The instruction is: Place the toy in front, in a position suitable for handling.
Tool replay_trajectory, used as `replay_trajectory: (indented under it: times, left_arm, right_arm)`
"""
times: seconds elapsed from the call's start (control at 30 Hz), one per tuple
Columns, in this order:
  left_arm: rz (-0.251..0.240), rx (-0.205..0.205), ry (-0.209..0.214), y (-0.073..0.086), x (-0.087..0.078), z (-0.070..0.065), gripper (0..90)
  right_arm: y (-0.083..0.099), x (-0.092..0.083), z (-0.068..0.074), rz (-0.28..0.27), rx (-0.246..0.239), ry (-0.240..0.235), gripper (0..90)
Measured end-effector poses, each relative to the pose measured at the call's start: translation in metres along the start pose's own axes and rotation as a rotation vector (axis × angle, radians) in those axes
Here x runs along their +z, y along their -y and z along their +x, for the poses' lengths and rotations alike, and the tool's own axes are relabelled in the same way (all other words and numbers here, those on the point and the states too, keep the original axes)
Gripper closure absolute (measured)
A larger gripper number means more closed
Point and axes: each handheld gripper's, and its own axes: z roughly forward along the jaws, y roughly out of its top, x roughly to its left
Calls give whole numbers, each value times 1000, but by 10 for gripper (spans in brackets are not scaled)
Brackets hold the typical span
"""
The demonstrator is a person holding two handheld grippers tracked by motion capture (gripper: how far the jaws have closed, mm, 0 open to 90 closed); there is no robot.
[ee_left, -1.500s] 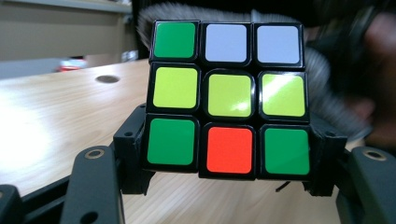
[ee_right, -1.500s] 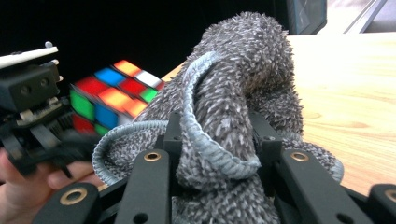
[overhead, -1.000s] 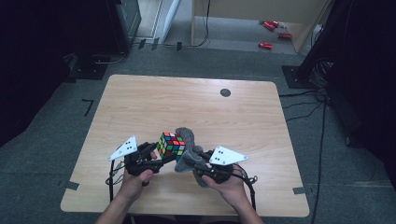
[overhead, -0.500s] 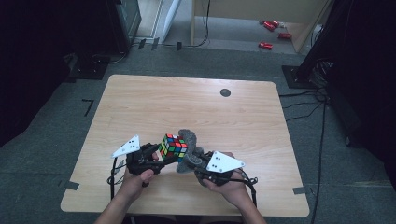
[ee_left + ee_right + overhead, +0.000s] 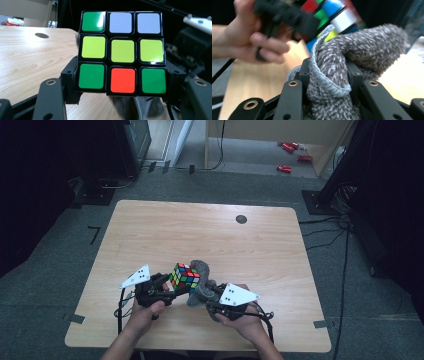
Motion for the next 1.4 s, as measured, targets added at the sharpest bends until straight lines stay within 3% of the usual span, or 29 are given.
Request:
replay_trajectory:
  times: [0.07,0.17,0.27,0.33,0.53,0.63,0.73,0.83,0.93,1.03,1.1,1.2,1.3,1.4]
  left_arm:
    - [-6,-9,-6,-1,-2,1,347]
    - [-4,-9,-10,0,-1,1,347]
    - [19,1,-9,1,2,0,347]
    - [29,8,-10,2,4,-1,347]
    - [16,-12,-16,1,1,2,347]
    - [17,-12,-16,1,1,2,347]
    - [30,-10,-10,2,3,1,347]
    - [39,-7,-20,4,5,1,347]
    - [39,-11,-33,5,5,2,346]
    - [15,-31,-37,3,1,5,346]
    - [13,-33,-37,2,0,6,347]
    - [29,-23,-32,3,2,4,347]
    - [52,-2,-36,5,6,2,347]
    - [54,-3,-41,5,6,2,347]
  right_arm:
    - [1,5,5,32,-19,-28,672]
    - [-1,3,4,38,-20,-17,679]
    - [-5,-8,-6,-31,25,31,684]
    - [-6,-12,-9,-50,37,51,685]
    - [-1,0,0,18,4,-11,683]
    - [-1,1,2,31,-2,-10,684]
    - [-5,-6,-4,-3,16,22,684]
    - [-6,-13,-11,-47,70,40,685]
    - [-1,-6,-7,-15,60,24,681]
    - [1,3,2,33,26,-23,679]
    - [1,6,5,44,2,-29,679]
    - [-2,0,-1,22,17,-1,681]
    - [-3,-8,-10,-24,74,41,684]
    - [-1,-6,-9,-11,81,39,685]
